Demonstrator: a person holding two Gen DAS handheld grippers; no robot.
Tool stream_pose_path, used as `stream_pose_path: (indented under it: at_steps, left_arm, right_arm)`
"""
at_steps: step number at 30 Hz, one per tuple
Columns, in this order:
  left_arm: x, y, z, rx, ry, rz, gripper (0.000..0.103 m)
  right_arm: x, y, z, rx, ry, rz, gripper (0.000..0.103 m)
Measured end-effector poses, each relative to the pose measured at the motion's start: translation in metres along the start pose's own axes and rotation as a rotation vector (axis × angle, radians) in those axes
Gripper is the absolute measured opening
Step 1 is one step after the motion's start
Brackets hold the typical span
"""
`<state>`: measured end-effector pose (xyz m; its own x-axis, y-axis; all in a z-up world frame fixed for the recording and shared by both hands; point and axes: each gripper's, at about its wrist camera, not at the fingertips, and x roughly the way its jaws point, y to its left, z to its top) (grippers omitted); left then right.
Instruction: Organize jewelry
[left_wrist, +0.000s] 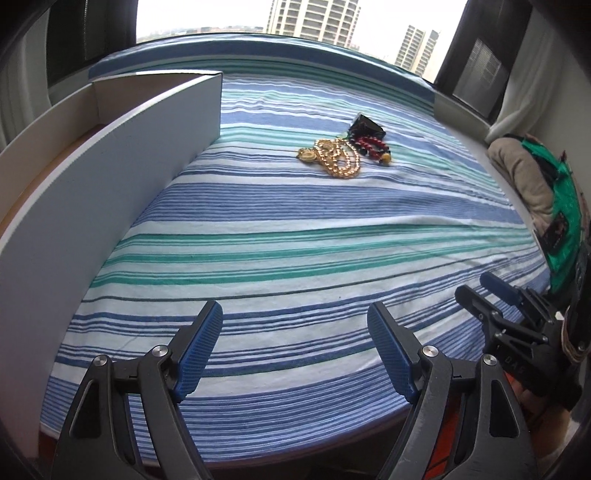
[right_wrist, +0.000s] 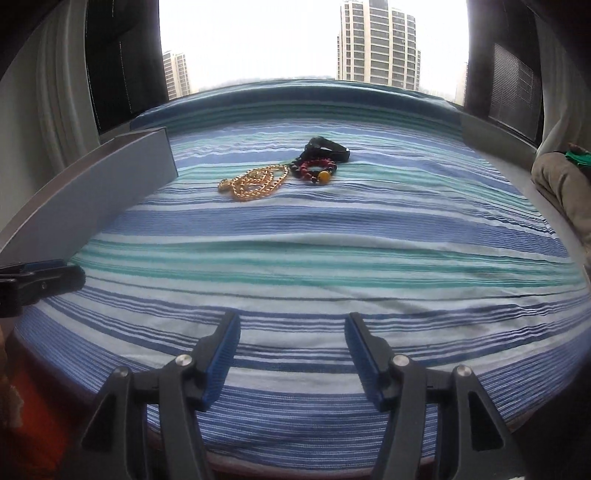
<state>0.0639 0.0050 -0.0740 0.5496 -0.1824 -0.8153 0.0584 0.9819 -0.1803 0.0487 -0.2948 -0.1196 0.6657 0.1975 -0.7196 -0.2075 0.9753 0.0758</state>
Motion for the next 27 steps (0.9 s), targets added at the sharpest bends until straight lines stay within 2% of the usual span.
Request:
stream_pose_path:
  at_steps: [8, 20, 27]
  left_arm:
    - [0.011, -0.006, -0.004, 0.008, 0.042, 0.012, 0.082]
    - [0.022, -0.017, -0.004, 0.033, 0.072, 0.022, 0.082]
    - [0.028, -0.014, 0.017, 0.006, 0.078, 0.006, 0.082]
  right_arm:
    - [0.001, 0.007, -0.003, -0.005, -0.002, 0.029, 0.06]
    - [-0.002, -0.002, -0.006, 0.012, -0.026, 0.017, 0.06]
    - [-0.003, -0.013, -0.01, 0.044, -0.039, 0.018, 0.06]
